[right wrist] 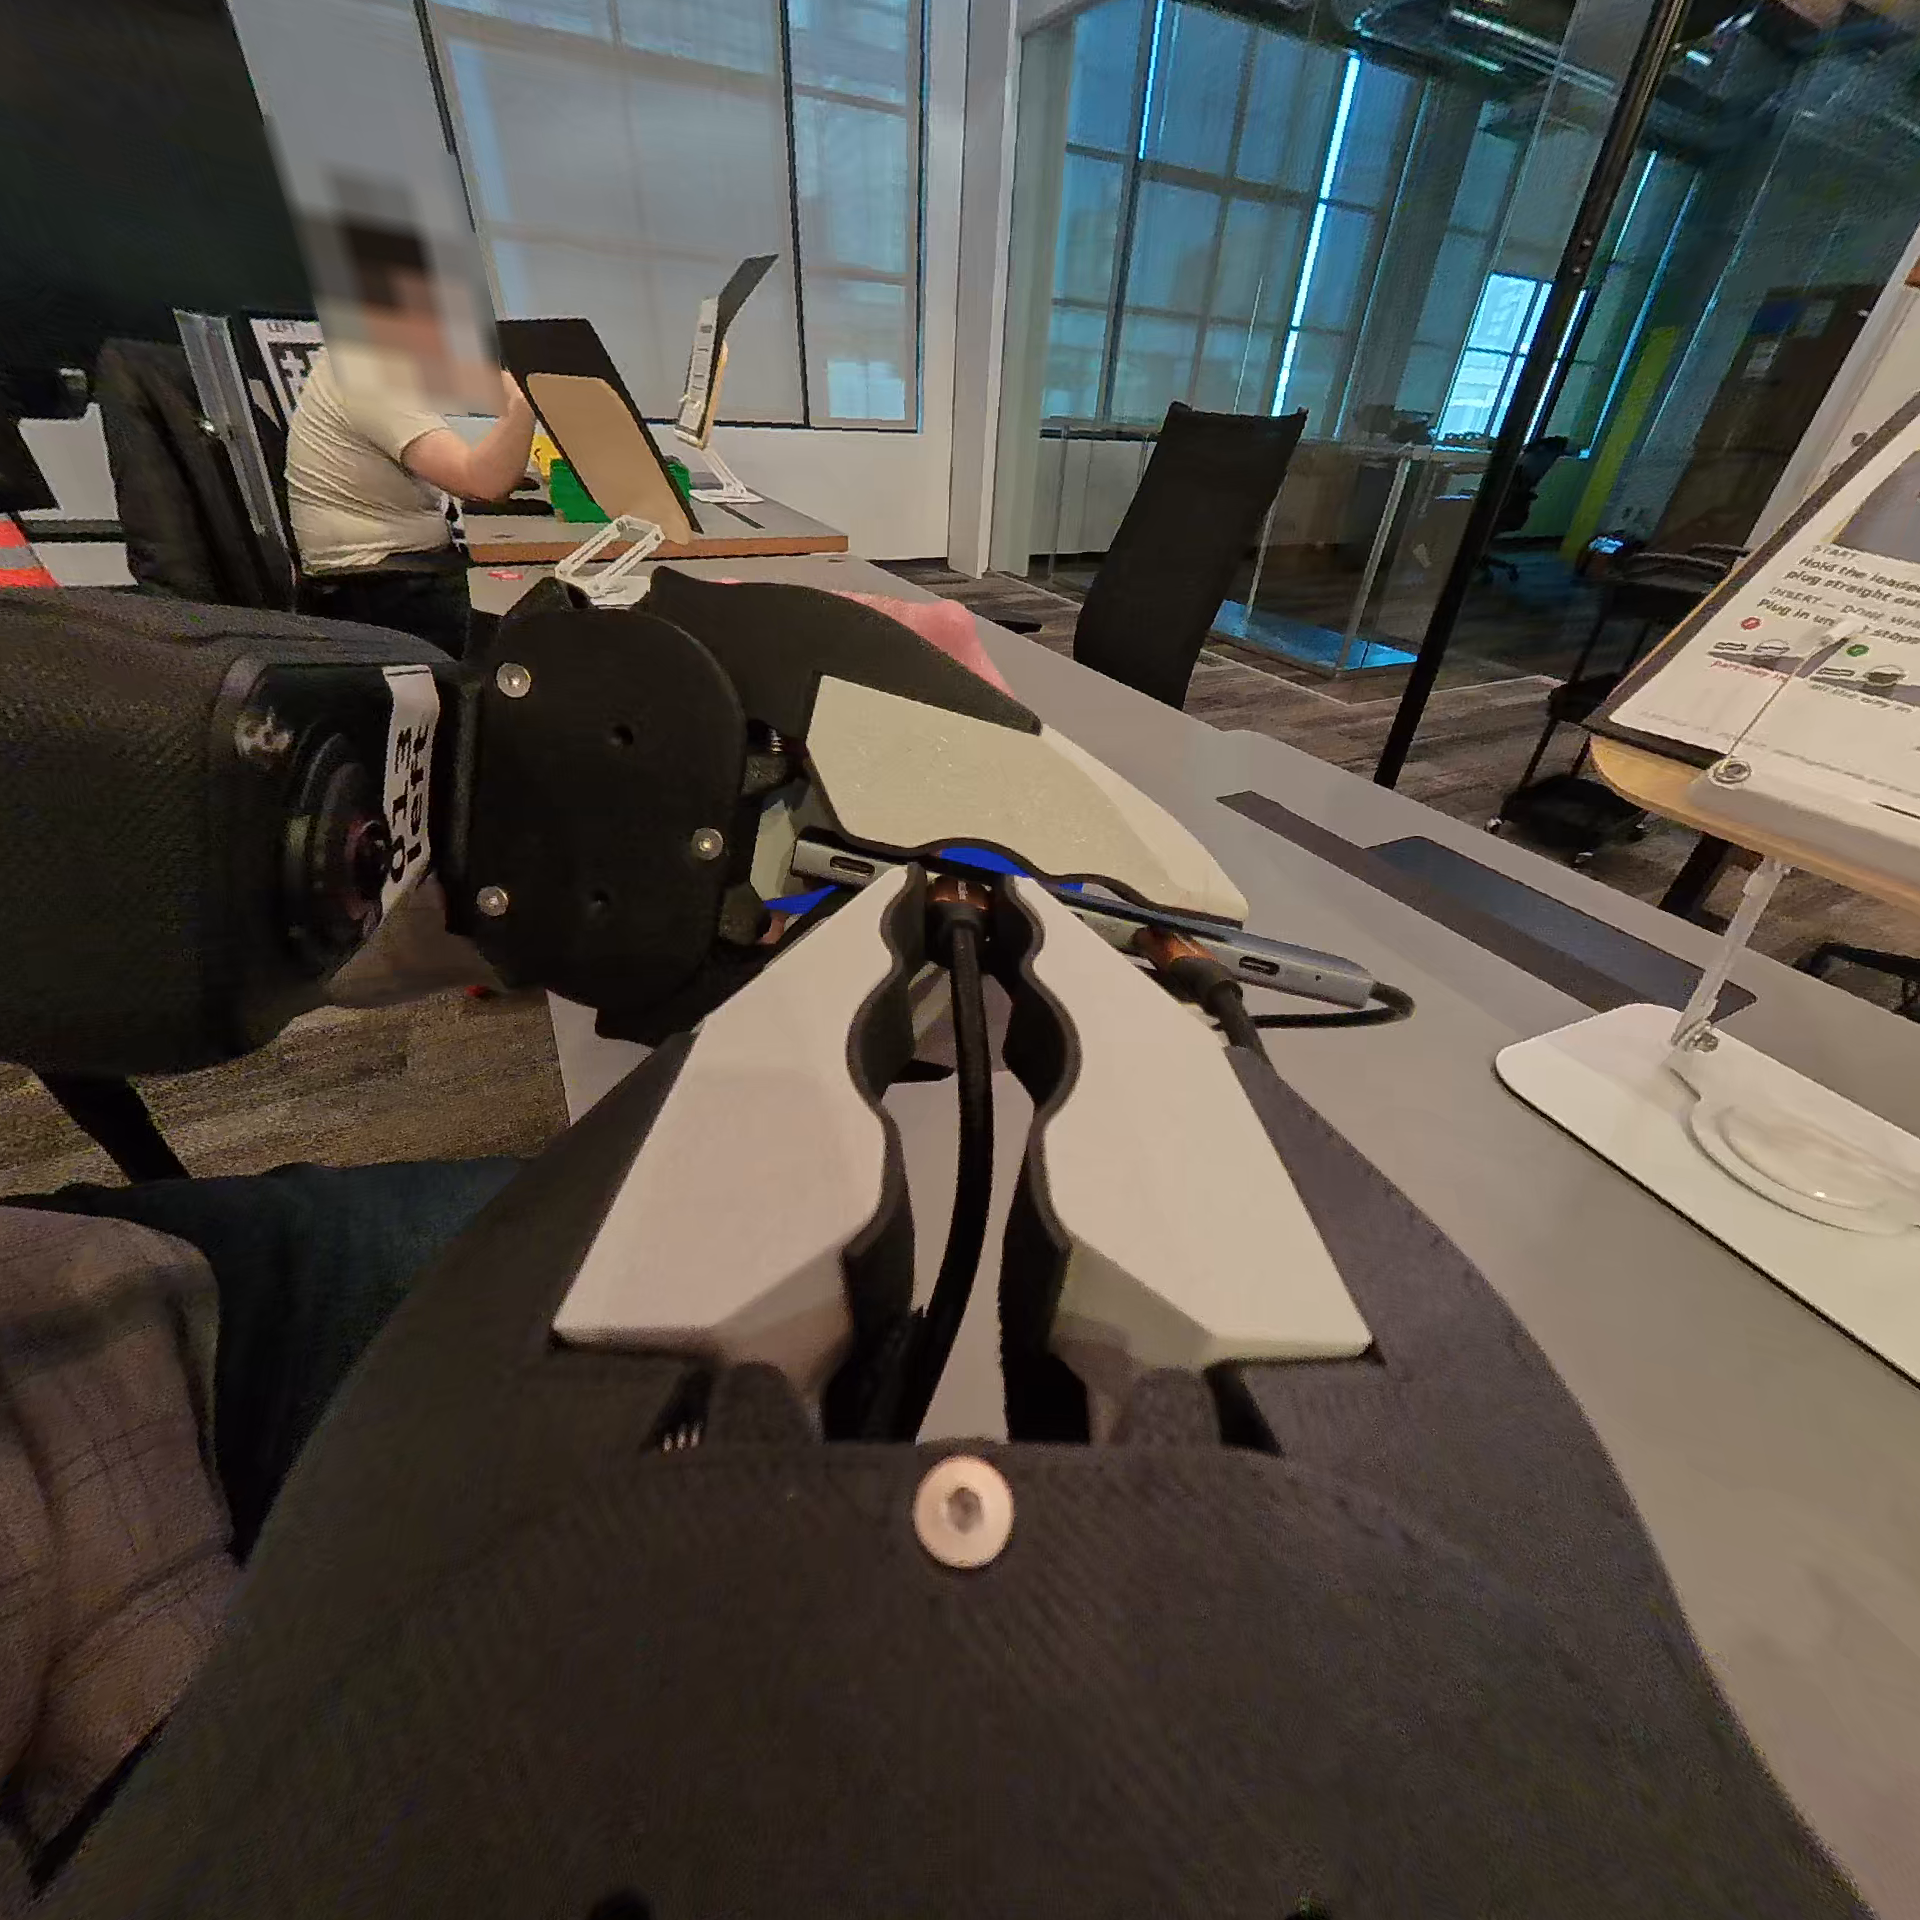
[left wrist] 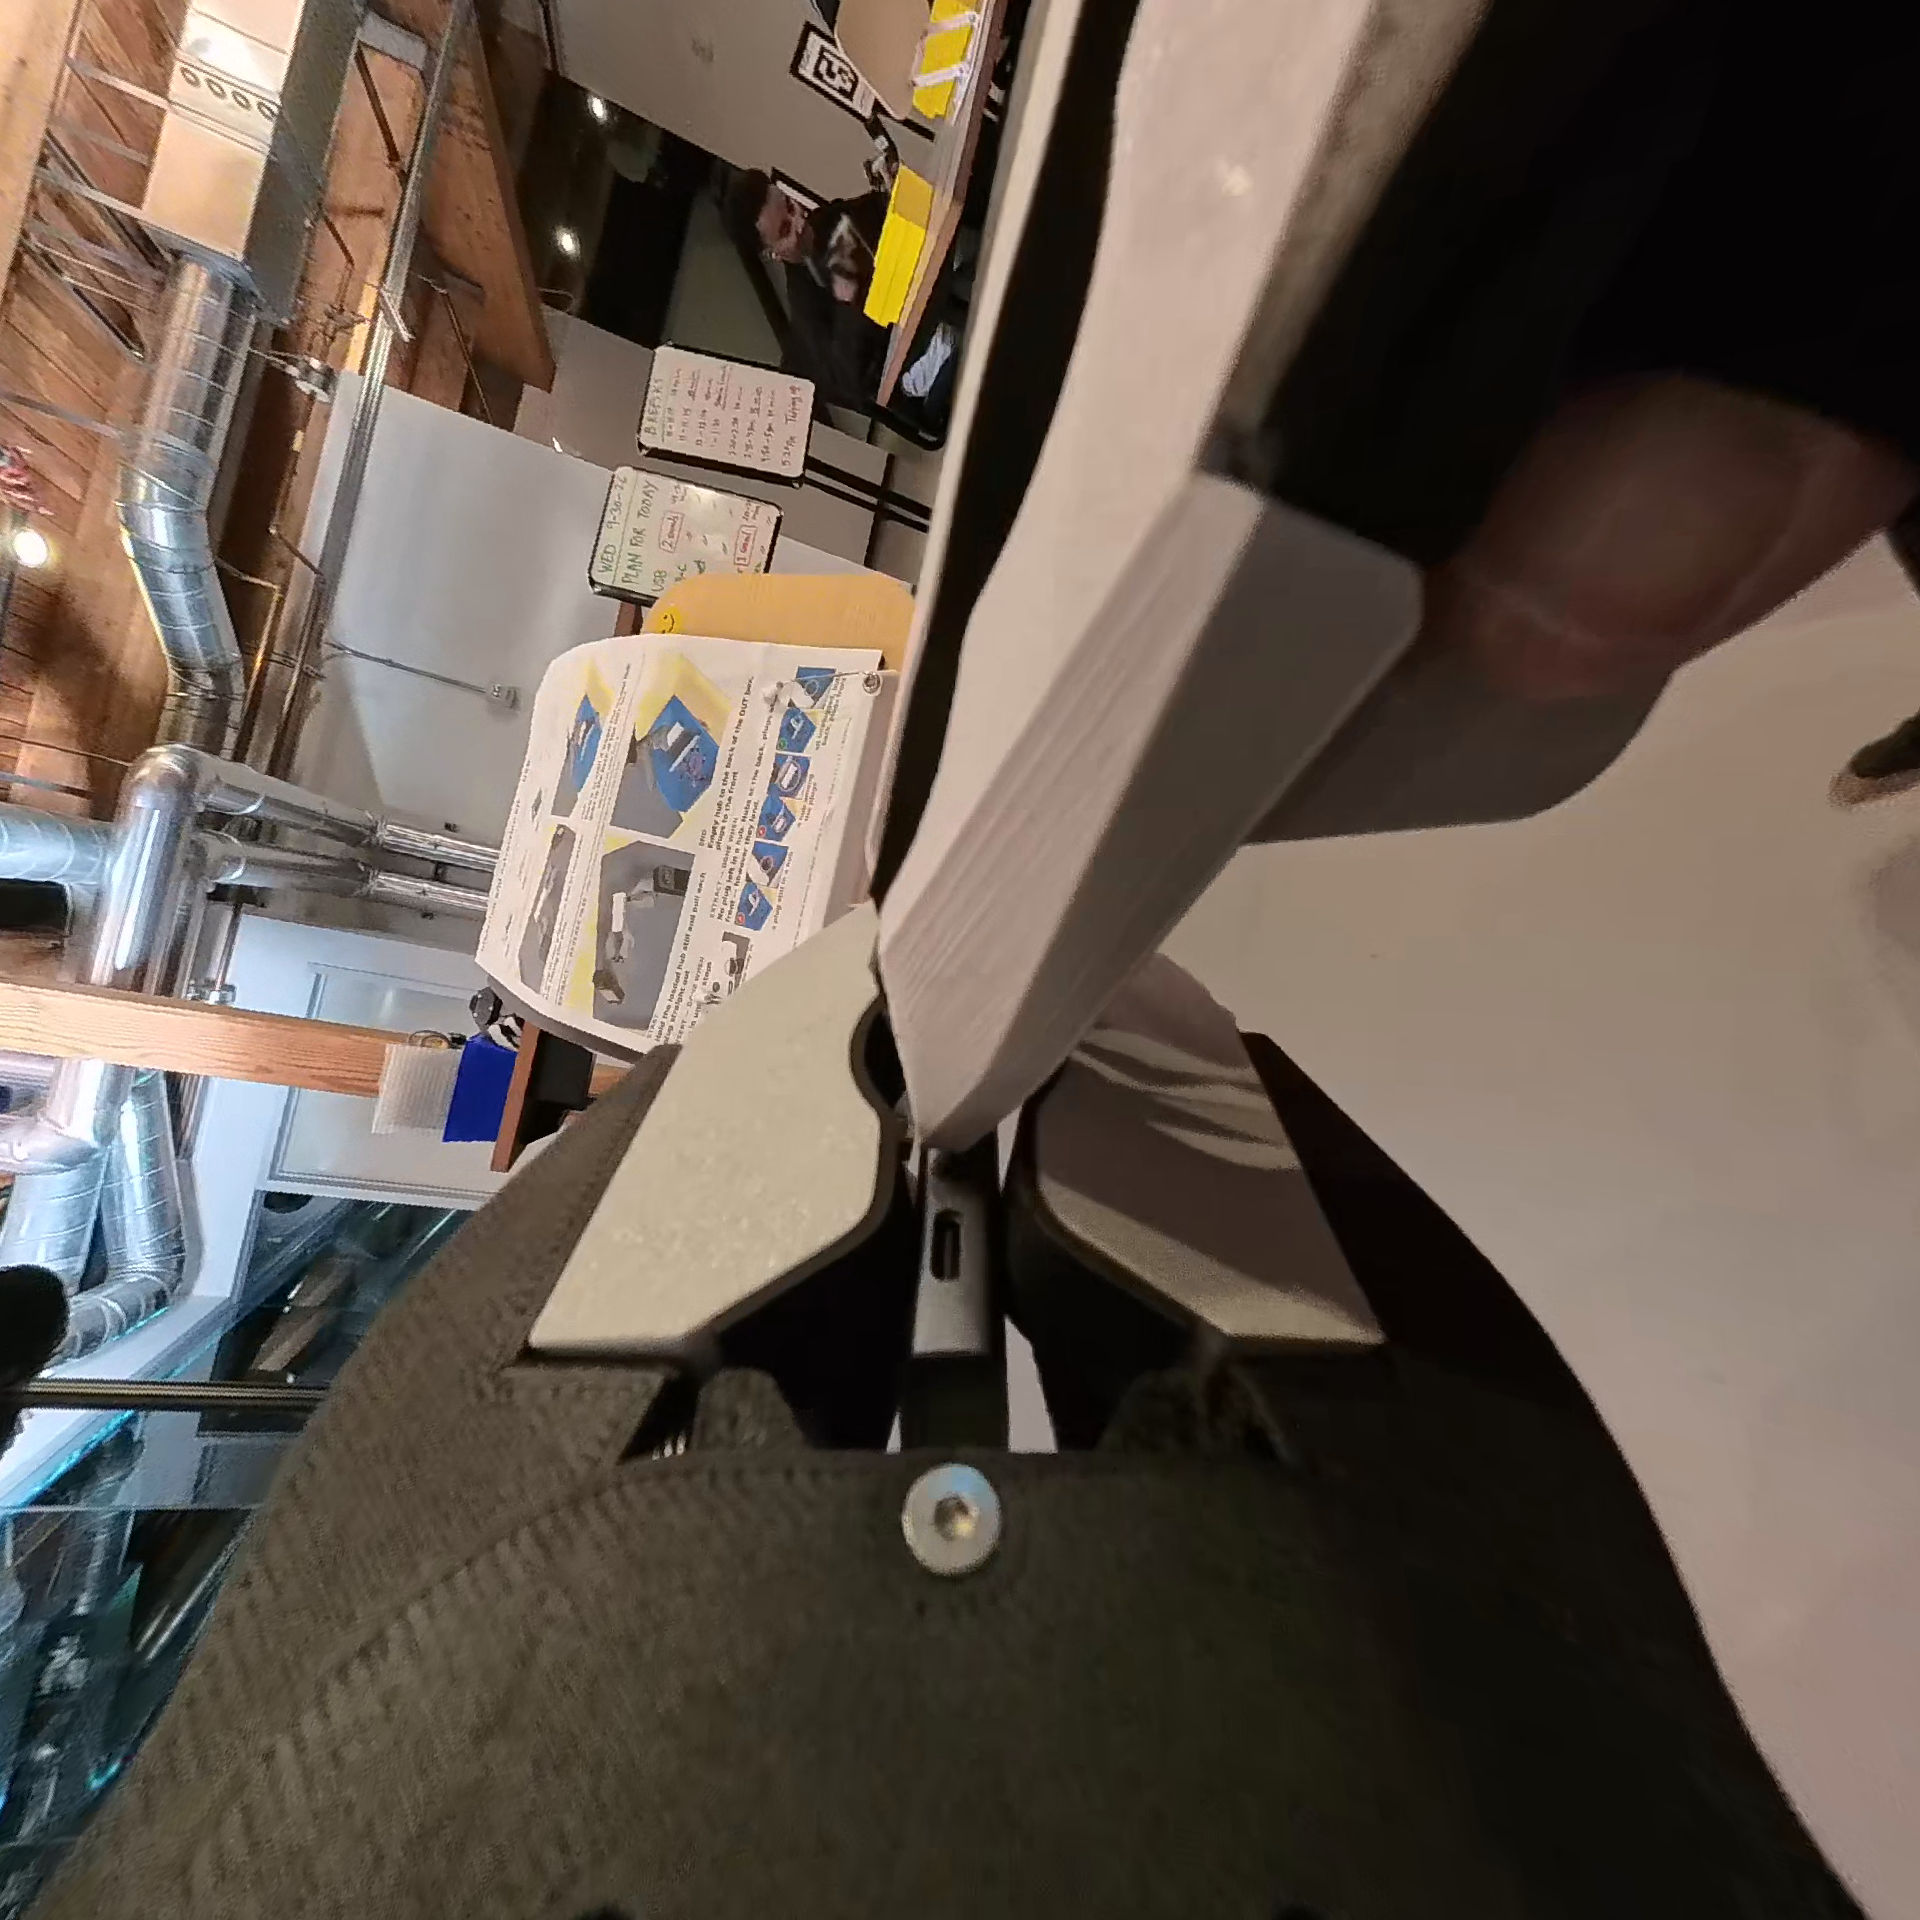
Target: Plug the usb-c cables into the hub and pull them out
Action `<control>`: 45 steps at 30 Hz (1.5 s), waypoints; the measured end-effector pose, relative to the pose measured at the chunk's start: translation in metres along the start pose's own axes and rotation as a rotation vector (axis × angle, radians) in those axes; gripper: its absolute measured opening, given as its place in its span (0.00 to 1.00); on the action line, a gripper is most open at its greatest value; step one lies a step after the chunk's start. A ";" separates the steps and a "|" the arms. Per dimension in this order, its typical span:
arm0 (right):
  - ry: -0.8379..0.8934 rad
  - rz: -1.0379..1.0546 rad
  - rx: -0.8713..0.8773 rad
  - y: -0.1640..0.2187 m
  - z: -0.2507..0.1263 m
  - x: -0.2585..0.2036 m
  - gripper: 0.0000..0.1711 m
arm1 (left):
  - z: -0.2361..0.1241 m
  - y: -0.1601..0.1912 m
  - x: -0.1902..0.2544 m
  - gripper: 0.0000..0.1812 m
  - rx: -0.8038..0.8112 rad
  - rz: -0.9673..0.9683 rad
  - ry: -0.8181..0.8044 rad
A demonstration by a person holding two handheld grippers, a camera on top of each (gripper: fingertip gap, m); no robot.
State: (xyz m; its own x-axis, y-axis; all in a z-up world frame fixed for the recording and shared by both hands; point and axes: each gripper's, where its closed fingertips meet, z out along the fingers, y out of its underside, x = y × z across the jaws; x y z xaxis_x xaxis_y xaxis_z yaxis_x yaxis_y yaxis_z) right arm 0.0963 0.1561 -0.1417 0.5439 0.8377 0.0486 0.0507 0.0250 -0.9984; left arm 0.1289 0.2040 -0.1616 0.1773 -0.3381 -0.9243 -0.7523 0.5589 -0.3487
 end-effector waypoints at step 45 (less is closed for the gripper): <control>0.143 -0.055 -0.003 -0.096 -0.141 0.106 0.05 | -0.005 0.110 -0.002 0.07 -0.262 -0.169 -0.016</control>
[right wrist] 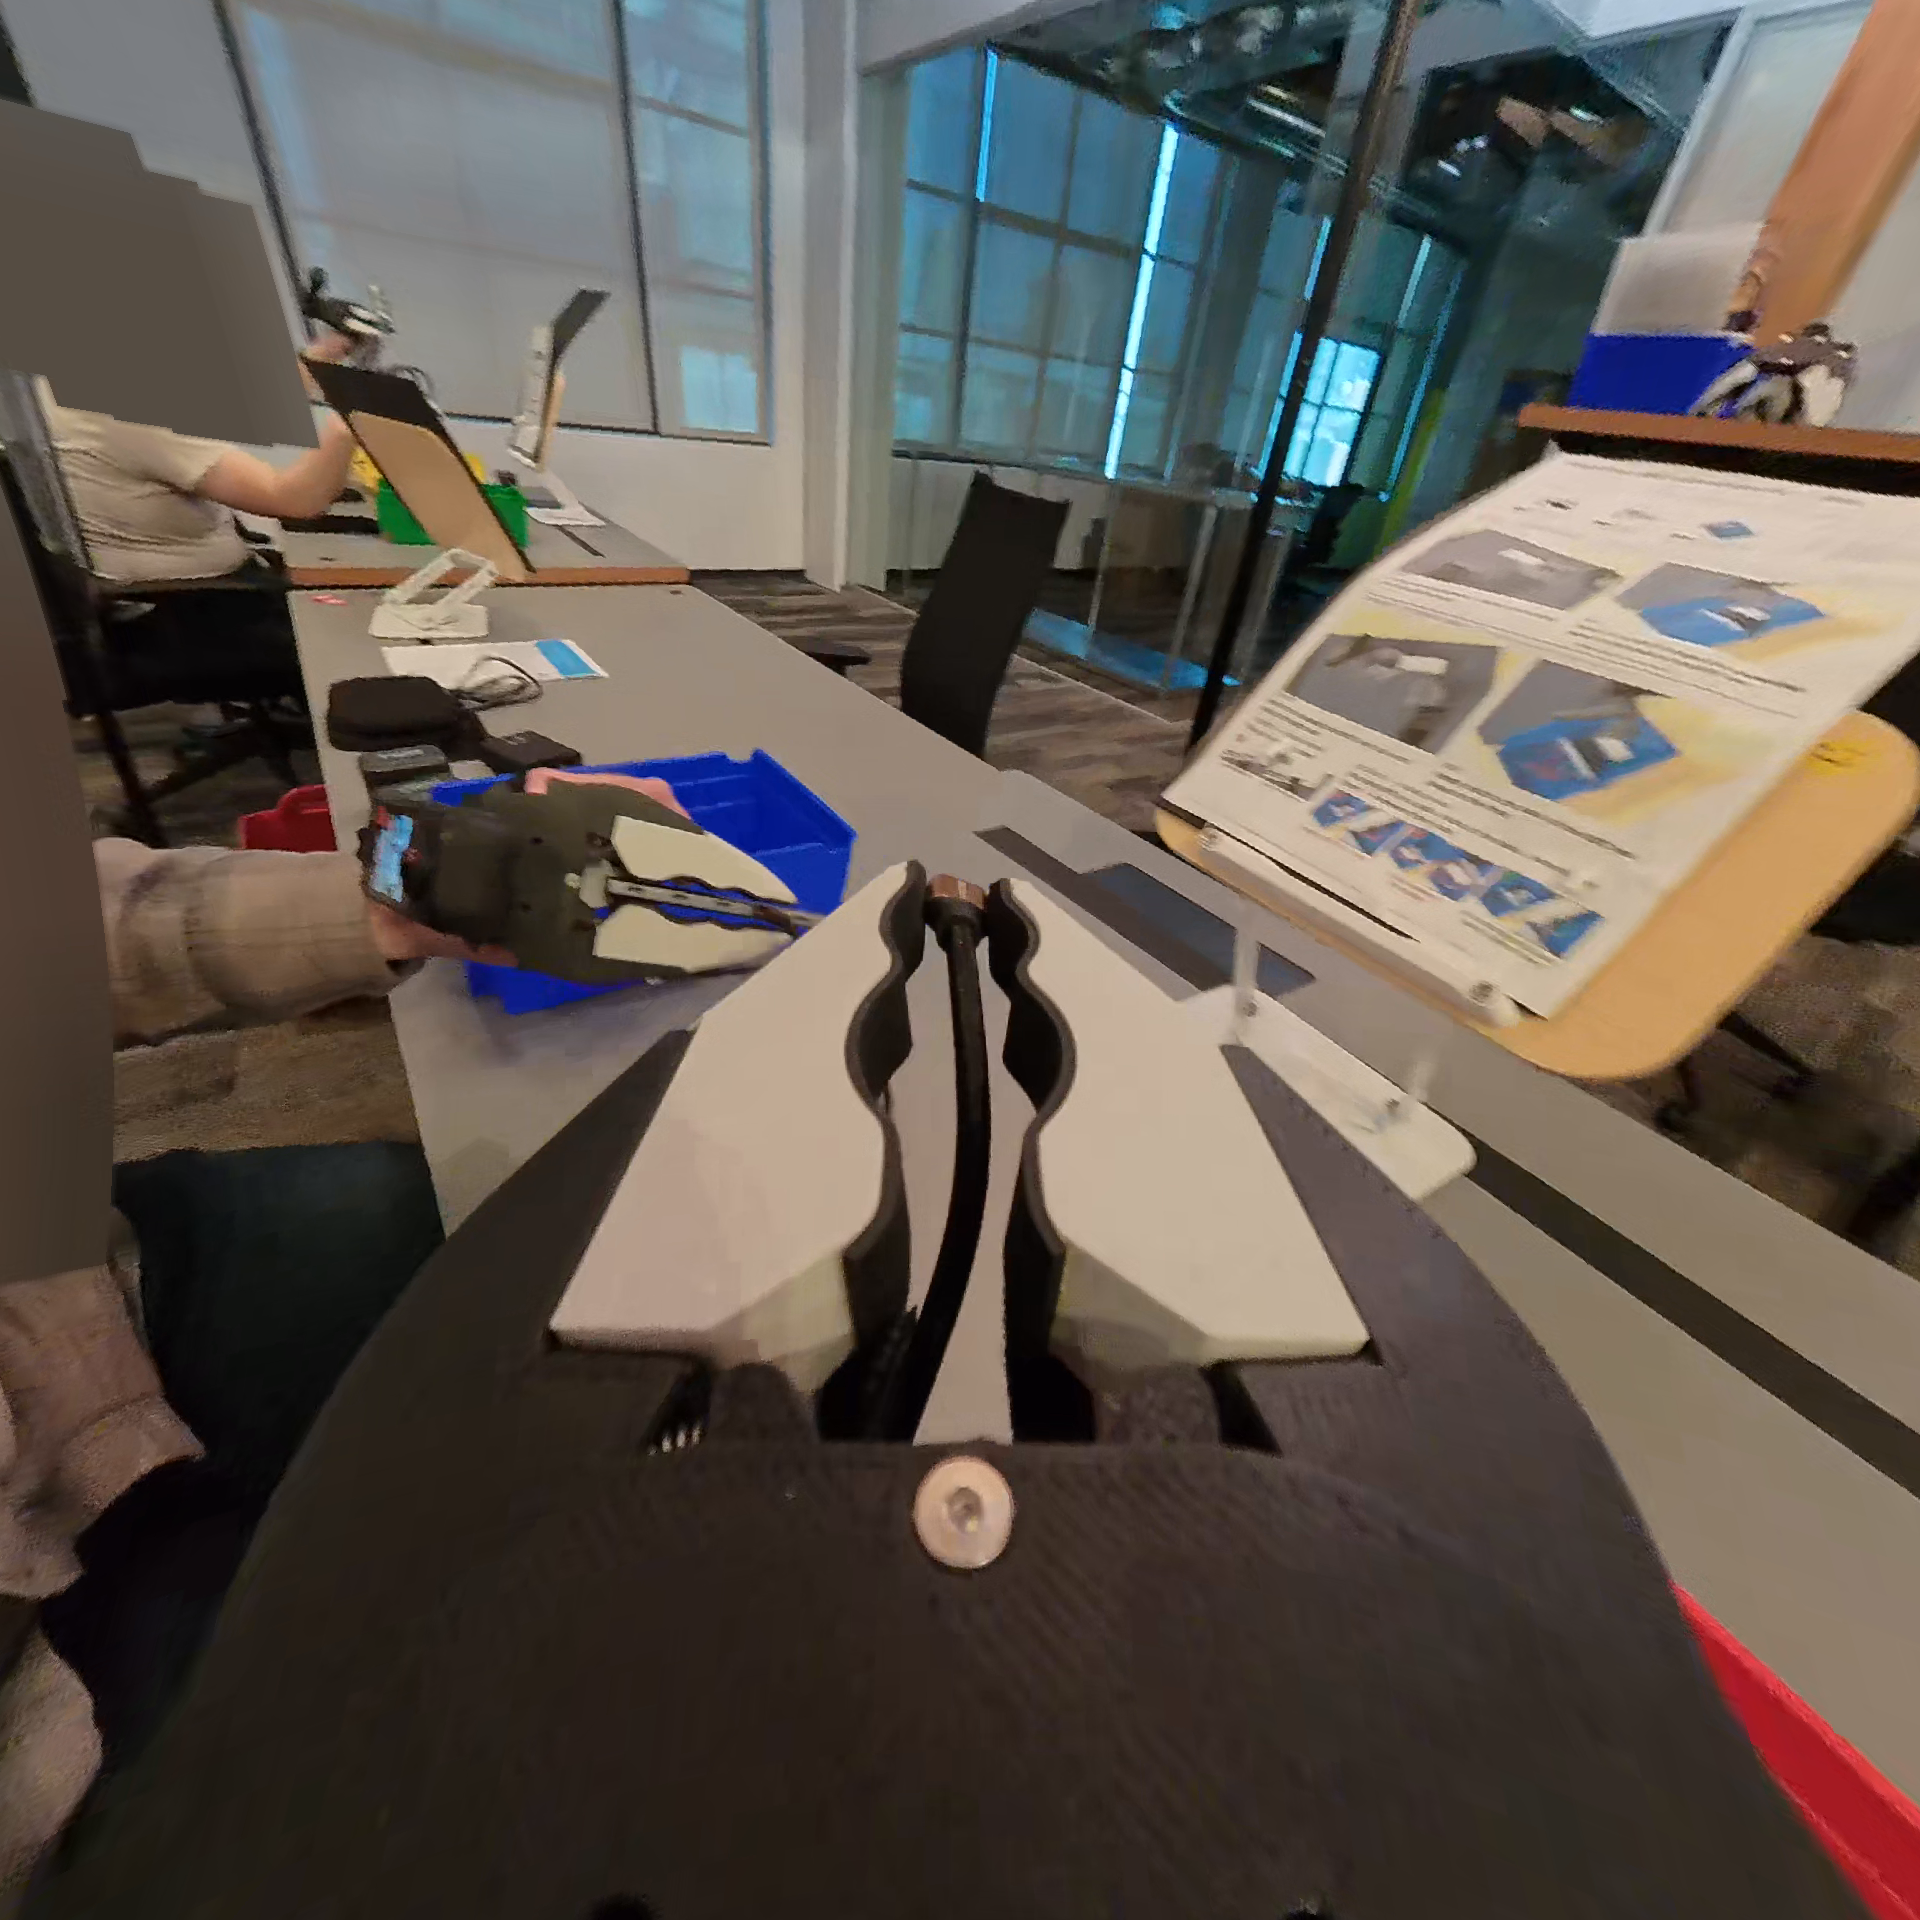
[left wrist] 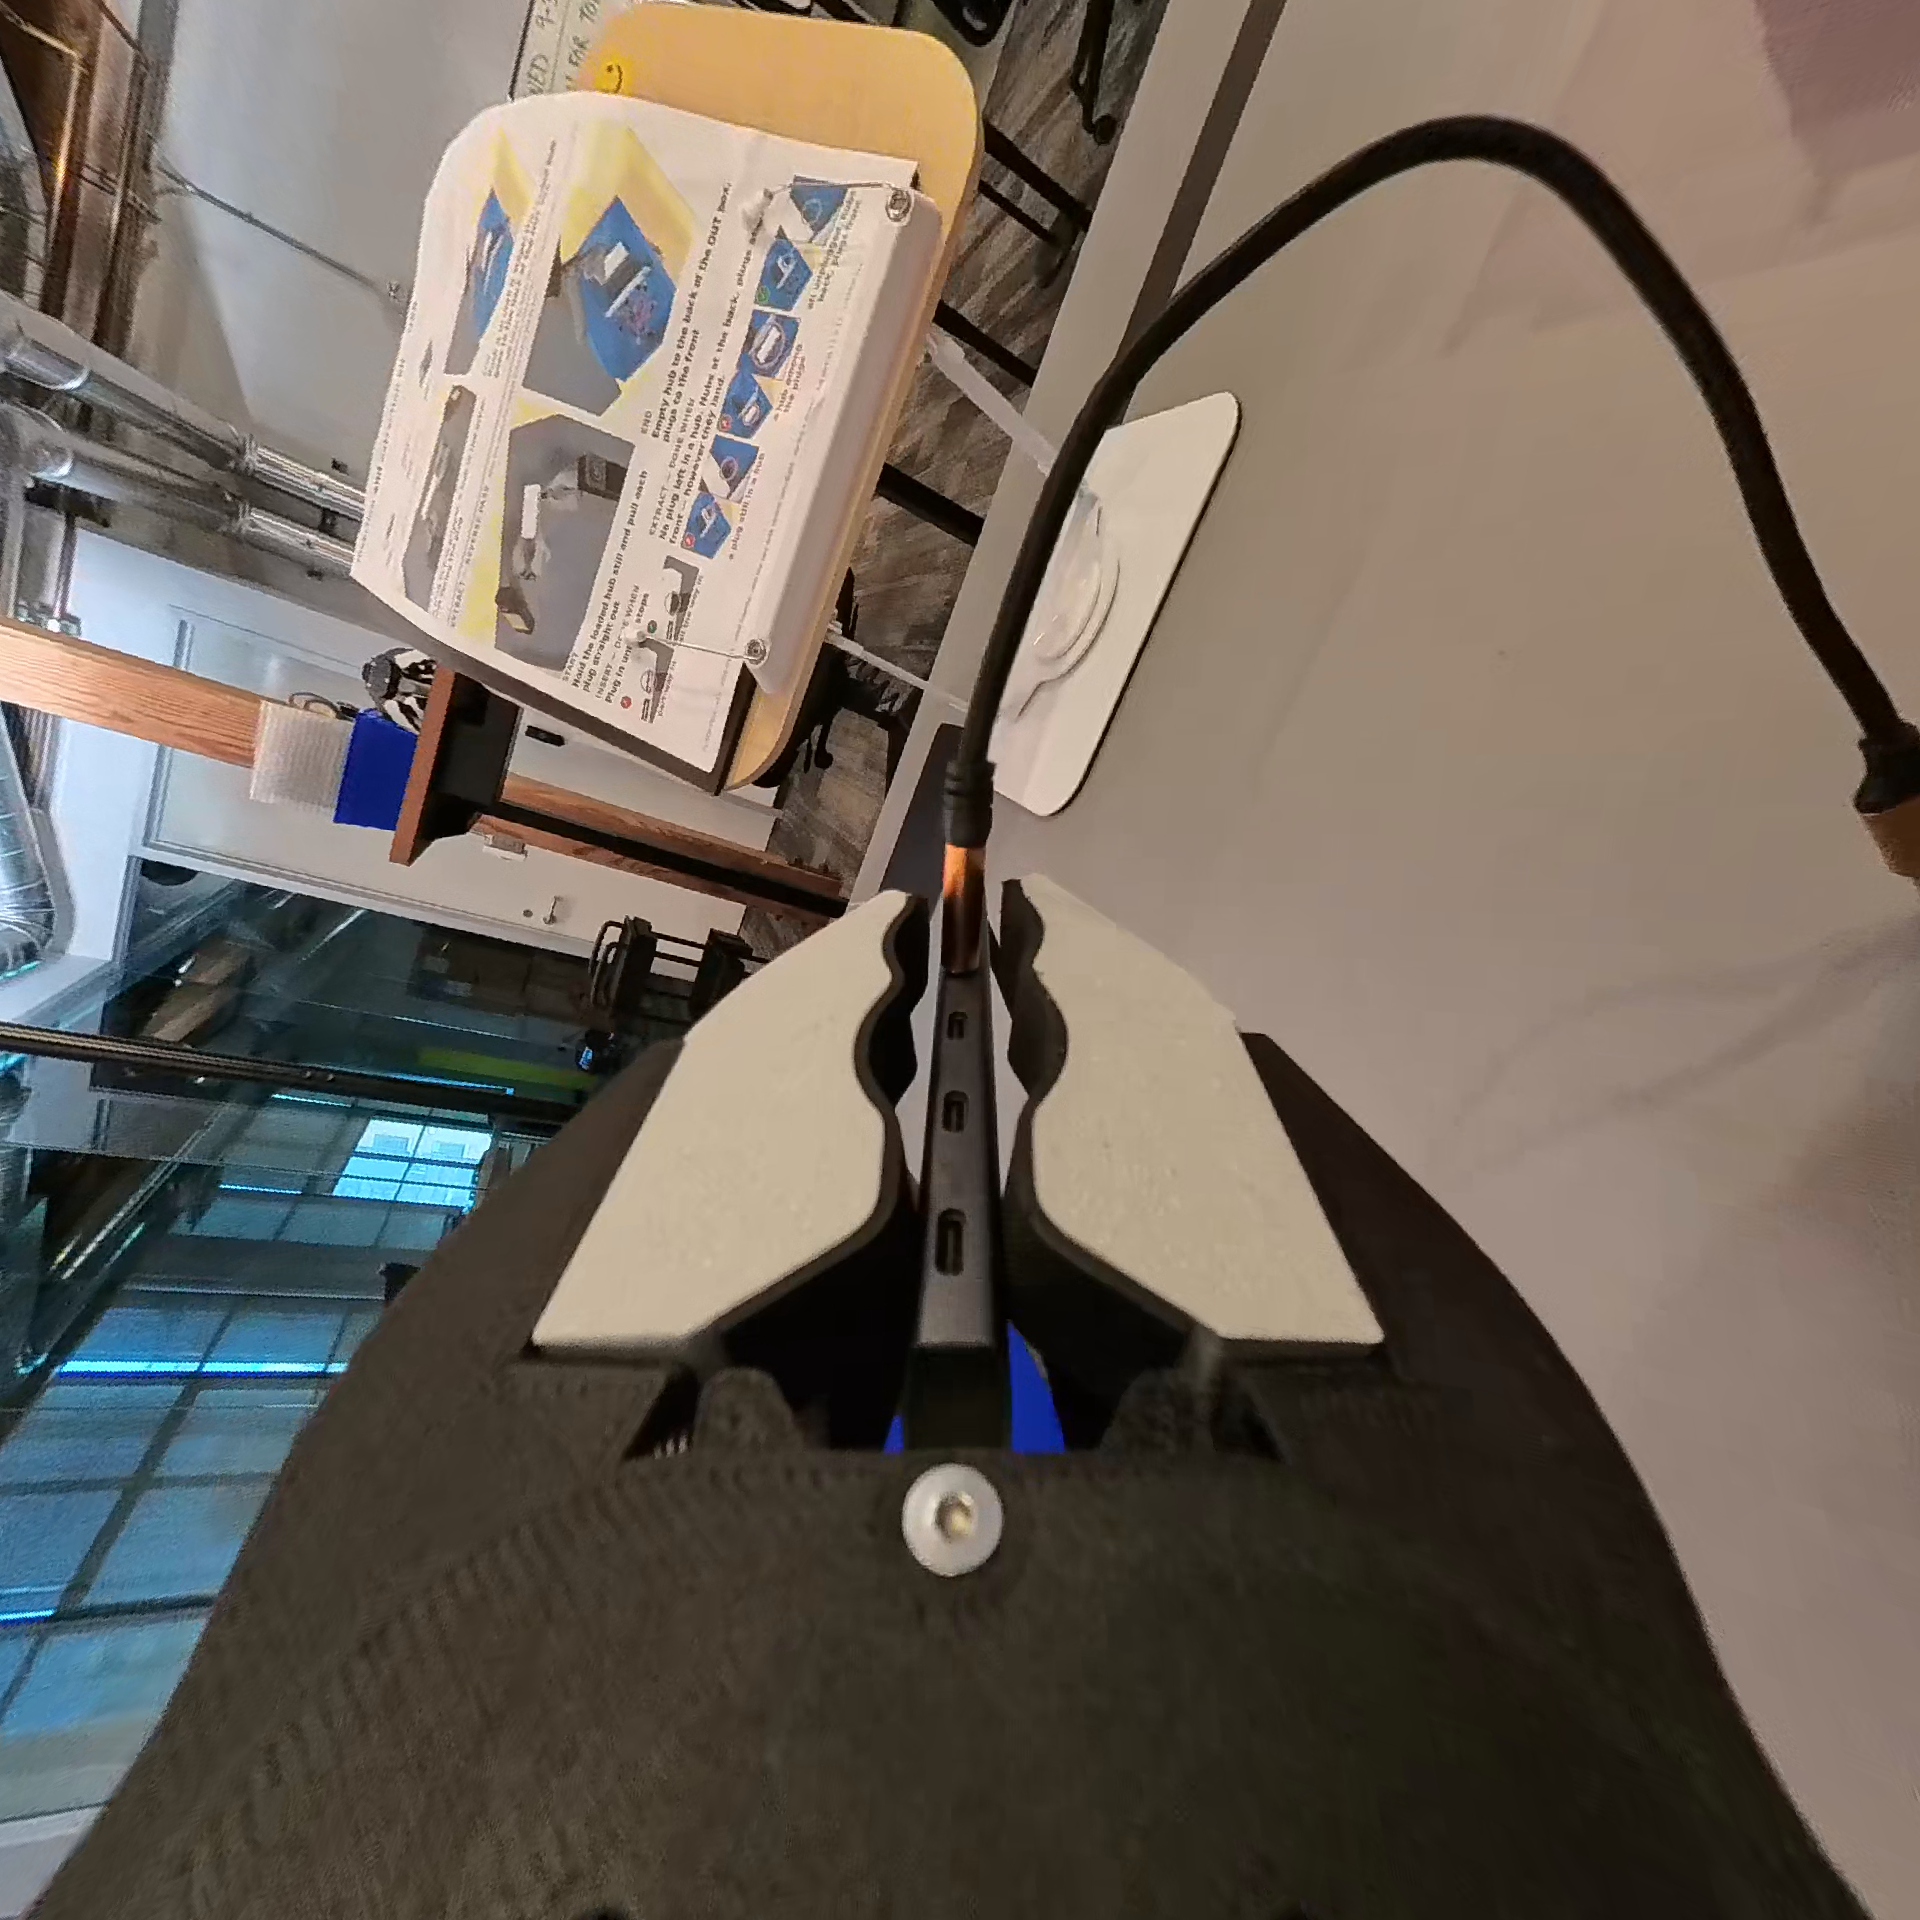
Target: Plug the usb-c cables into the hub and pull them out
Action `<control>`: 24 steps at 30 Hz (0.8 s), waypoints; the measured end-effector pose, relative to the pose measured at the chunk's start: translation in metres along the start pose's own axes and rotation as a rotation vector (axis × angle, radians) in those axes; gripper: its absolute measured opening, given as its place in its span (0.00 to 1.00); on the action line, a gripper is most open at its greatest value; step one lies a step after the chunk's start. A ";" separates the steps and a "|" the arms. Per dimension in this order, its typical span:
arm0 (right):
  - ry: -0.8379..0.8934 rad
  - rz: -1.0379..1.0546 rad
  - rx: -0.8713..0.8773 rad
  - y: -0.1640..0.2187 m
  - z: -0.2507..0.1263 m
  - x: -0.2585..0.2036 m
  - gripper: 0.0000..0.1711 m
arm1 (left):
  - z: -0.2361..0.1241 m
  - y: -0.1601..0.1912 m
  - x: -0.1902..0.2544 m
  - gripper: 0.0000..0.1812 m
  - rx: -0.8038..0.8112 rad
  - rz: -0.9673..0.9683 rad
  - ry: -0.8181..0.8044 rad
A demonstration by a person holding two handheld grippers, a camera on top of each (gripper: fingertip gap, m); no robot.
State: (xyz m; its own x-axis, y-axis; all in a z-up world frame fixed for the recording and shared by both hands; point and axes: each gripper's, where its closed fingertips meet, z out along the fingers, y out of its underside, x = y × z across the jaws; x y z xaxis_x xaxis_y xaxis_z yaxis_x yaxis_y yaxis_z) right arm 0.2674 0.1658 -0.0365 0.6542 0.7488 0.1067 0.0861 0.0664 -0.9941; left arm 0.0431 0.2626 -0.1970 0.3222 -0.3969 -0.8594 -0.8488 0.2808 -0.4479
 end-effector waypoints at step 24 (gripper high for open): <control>0.398 -0.029 -0.857 0.218 -0.116 0.126 0.13 | 0.006 -0.009 0.017 0.07 0.021 0.014 0.053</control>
